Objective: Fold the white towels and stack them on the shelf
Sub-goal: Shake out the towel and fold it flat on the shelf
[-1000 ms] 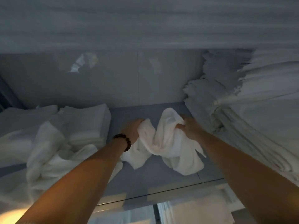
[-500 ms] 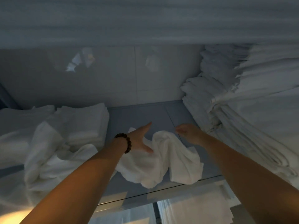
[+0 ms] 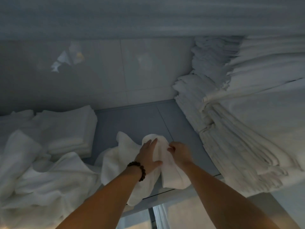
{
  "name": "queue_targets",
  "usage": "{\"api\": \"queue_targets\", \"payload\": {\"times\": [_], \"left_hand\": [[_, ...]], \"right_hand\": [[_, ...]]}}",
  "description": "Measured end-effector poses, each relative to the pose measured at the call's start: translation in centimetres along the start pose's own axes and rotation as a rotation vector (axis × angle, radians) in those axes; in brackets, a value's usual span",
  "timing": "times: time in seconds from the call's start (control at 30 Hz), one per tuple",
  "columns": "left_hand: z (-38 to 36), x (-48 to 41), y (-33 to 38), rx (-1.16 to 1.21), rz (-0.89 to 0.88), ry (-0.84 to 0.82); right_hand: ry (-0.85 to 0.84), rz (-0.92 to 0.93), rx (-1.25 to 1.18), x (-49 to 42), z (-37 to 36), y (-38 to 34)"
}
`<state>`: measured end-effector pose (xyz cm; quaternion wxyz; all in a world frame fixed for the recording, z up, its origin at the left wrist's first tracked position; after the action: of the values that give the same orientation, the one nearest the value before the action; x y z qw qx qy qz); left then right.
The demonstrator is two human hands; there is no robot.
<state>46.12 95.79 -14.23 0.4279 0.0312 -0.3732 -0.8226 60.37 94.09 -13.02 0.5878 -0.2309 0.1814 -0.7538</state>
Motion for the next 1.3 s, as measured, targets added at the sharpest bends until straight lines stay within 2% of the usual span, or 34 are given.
{"api": "queue_targets", "payload": {"times": [0.17,0.3,0.43,0.53,0.73,0.9,1.0,1.17,1.23,1.3], "left_hand": [[4.2,-0.7,5.9,0.051,-0.243,0.171],[8.3,-0.9,9.2,0.128,-0.315,0.251],[11.8,-0.3,10.9,0.258,-0.347,0.231],[12.6,0.5,12.0,0.189,-0.376,0.185],[11.9,1.8,9.0,0.186,-0.288,0.162],[13.5,3.4,4.3,0.254,-0.17,0.297],[15.2,4.9,2.4,0.255,-0.144,0.365],[19.5,7.6,-2.3,0.081,-0.016,0.508],[20.9,8.7,-4.1,0.072,0.035,0.558],[21.5,9.1,-4.6,0.102,0.04,0.539]], "right_hand": [[0.137,0.216,-0.139,1.1,5.7,-4.1],[0.209,0.362,-0.216,2.4,11.0,-7.4],[0.303,0.364,-0.156,3.1,15.5,-8.5],[0.315,0.333,-0.155,3.2,17.0,-7.9],[0.346,0.232,-0.204,2.9,18.3,-5.5],[0.336,0.089,-0.268,2.5,18.8,-1.3],[0.366,0.037,-0.218,2.6,19.3,0.1],[0.438,-0.046,-0.244,3.1,20.9,1.9],[0.467,-0.055,-0.241,3.3,21.7,2.2],[0.464,-0.046,-0.259,3.5,22.1,1.8]]}}
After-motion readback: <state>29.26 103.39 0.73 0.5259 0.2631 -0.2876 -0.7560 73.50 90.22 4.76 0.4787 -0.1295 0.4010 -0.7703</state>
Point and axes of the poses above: each hand's wrist, its own x-axis away from the middle knuckle, its own z-axis out of the back of the hand, y = z × x, the point moved 10 cm from there along -x, towards the middle knuckle, and after that the axes turned 10 degrees about -y, right-handed, at the moved point
